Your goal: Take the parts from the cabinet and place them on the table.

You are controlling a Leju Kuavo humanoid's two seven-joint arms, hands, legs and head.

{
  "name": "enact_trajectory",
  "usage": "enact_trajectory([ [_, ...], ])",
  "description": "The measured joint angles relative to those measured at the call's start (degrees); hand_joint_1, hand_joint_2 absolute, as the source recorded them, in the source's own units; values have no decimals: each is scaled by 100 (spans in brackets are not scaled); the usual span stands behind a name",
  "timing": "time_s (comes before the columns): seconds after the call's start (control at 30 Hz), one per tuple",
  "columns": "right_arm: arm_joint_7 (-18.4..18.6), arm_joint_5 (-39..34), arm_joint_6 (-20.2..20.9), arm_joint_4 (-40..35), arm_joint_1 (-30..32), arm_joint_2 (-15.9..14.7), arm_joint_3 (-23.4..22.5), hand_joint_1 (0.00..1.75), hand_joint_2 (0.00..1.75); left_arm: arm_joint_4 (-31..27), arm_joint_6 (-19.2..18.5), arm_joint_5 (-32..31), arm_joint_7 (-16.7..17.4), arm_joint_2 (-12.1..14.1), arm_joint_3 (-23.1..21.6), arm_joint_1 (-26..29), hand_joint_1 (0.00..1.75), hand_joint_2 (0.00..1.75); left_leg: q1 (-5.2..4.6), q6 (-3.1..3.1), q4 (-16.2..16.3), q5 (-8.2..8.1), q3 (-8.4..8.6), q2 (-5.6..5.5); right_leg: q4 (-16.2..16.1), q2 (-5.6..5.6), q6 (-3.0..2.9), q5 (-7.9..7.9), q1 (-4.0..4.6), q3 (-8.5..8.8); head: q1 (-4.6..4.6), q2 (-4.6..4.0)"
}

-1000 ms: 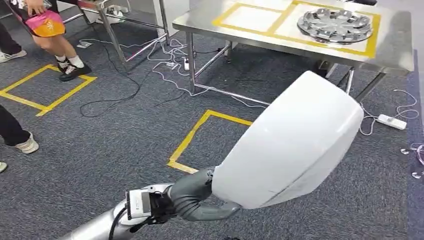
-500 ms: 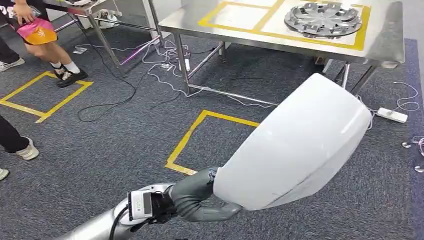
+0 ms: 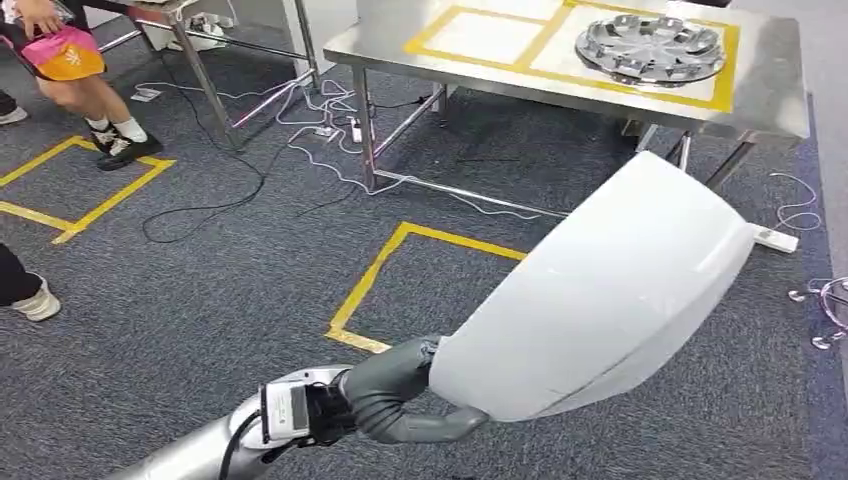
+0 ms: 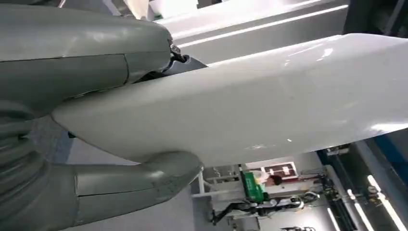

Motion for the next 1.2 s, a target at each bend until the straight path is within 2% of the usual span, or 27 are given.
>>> enact_trajectory([
  [0.03,0,0,0,-2,10,2,9,0,0,0,0,-2,0,0,-4,0,175,175,0,-7,0,-31,45,-4,-203,-1,-6,202,0,69,4,0],
  [0.1,0,0,0,-2,9,2,24,0,0,0,0,-2,0,0,-7,-1,175,175,6,-43,0,-117,175,-6,-1195,-27,-23,776,-4,514,2,0],
  [0.13,0,0,0,-2,9,2,24,0,0,0,0,-5,0,0,-7,-1,175,175,2,-76,0,-166,214,-3,-1616,-73,-32,913,-3,697,6,0],
  [0.17,0,0,0,-4,-2,7,24,0,0,0,0,-7,0,0,-7,-8,175,175,-42,-123,14,-215,222,-7,-1675,-75,-47,781,25,795,11,0],
  [0.27,0,0,0,-4,0,7,26,0,0,0,0,-7,2,-2,-9,-11,175,175,-17,-194,-62,-238,276,-3,-1665,-45,-167,729,58,772,-13,0],
  [0.33,0,0,2,-4,12,7,28,0,0,-7,2,-9,2,-9,-7,-19,175,175,-13,-268,10,-294,294,-5,-1720,-29,-232,700,10,867,-22,0],
  [0.37,0,0,2,-4,13,7,31,0,0,-7,2,-9,0,-13,-7,-28,175,175,-15,-297,273,-398,169,-5,-1724,-33,-281,665,3,914,-51,2],
  [0.43,0,0,0,-4,-7,7,31,0,0,-4,2,-9,2,2,-7,-19,175,175,1,-342,1285,-768,-448,-5,-1725,-26,-319,570,2,990,-46,0],
  [0.47,0,0,0,-4,-10,7,31,0,0,-4,2,-9,0,11,-9,-12,175,175,1,-352,1684,-833,-751,-5,-1725,-16,-322,521,3,1035,-46,0],
  [0.5,0,0,2,-4,-3,7,31,0,0,-4,2,-9,0,13,-11,-9,175,175,0,-351,1820,-763,-930,-5,-1725,-5,-318,477,2,1092,-44,0],
  [0.53,0,0,4,-7,2,7,33,0,0,-4,4,-9,0,13,-11,-8,175,175,0,-345,1718,-527,-976,-5,-1725,7,-310,424,2,1169,-46,0],
  [0.57,0,0,7,-7,4,7,35,0,0,-4,7,-11,0,13,-11,-11,175,175,0,-332,1398,-159,-905,-5,-1727,19,-297,362,-2,1264,-44,0],
  [0.63,0,-2,9,-9,3,11,42,0,0,-4,11,-20,0,13,-9,-13,175,175,-1,-291,387,569,-576,-5,-1739,41,-250,223,-12,1431,-55,0],
  [0.67,0,-2,9,-9,-12,11,44,0,0,-2,13,-26,0,13,-11,-10,175,175,-17,-272,208,520,-500,-15,-1724,54,-206,149,26,1446,-70,0],
  [0.7,0,-2,9,-9,-25,11,46,0,0,-4,20,-31,0,11,-11,-19,175,175,-15,-215,46,361,-414,-17,-1738,77,-167,107,25,1445,-101,2],
  [0.8,2,-9,7,-9,-16,9,55,0,0,-7,39,-44,-2,7,-11,-28,175,175,3,-79,4,332,-345,-23,-1857,62,-42,138,23,1631,-70,0],
  [0.83,9,-11,9,-9,-26,9,61,0,0,-7,42,-46,-7,0,-9,-22,175,175,18,-49,-19,314,-279,-21,-1736,45,-17,130,21,1573,-70,2],
  [0.87,7,-15,9,-9,-43,9,66,0,0,-7,44,-48,-9,0,-9,-29,175,175,18,-13,-19,280,-237,-21,-1391,16,-10,179,21,1386,-46,0],
  [0.9,7,-22,9,-9,-60,9,63,0,0,-7,44,-50,-13,-2,-11,-35,175,175,17,0,-19,237,-212,-20,-930,6,-5,149,20,1081,-29,2],
  [0.97,9,-24,9,-11,-42,11,70,0,0,-7,46,-61,-13,9,-13,-27,175,175,5,18,-19,135,-124,-20,-210,1,9,-269,22,515,-22,2],
  [1.0,19,-24,11,-11,-23,9,72,0,0,-7,46,-66,-13,9,-13,-26,175,175,3,22,-19,74,-52,-25,-111,0,8,-435,23,351,-24,2],
  [1.03,20,-26,11,-11,-5,9,74,0,0,-7,48,-70,-13,9,-13,-25,175,175,2,20,-19,14,30,-36,-199,0,5,-442,23,286,-22,0],
  [1.07,20,-28,11,-11,2,9,76,0,0,-7,48,-70,-13,11,-13,-24,175,175,3,11,-19,-56,129,-43,-470,-2,-6,-289,22,309,-20,2],
  [1.1,20,-28,11,-11,2,9,76,0,0,-7,50,-74,-13,9,-13,-24,175,175,3,-4,-19,-123,233,-43,-868,-6,-17,9,21,400,-18,2],
  [1.13,20,-28,11,-9,6,9,76,0,0,-7,50,-74,-15,9,-13,-26,175,175,4,-27,-20,-204,339,-40,-1378,-22,-29,486,20,529,-13,0],
  [1.17,24,-31,11,-11,22,9,76,0,0,-7,52,-74,-15,13,-13,-32,175,175,-11,-59,-15,-269,382,-35,-1702,-55,-50,934,25,557,-7,0],
  [1.2,24,-31,11,-11,12,13,76,0,0,-7,55,-77,-17,13,-15,-21,175,175,-33,-89,-9,-321,425,-45,-1717,-73,-120,892,35,581,0,0],
])
